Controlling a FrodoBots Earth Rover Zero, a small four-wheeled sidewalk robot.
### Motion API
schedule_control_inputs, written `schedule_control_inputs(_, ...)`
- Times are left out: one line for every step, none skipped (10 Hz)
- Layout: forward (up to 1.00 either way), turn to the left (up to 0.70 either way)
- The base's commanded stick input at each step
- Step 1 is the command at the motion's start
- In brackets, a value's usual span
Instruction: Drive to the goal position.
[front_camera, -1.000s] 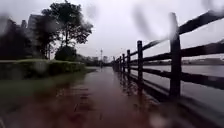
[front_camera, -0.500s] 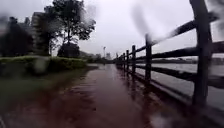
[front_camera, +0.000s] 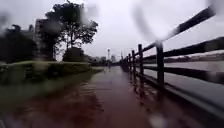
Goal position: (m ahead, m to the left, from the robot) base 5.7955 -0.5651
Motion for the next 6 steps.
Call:
schedule_control_inputs(1.00,0.00)
schedule_control_inputs(1.00,0.27)
schedule_control_inputs(1.00,0.37)
schedule_control_inputs(1.00,0.28)
schedule_control_inputs(1.00,0.06)
schedule_control_inputs(1.00,0.00)
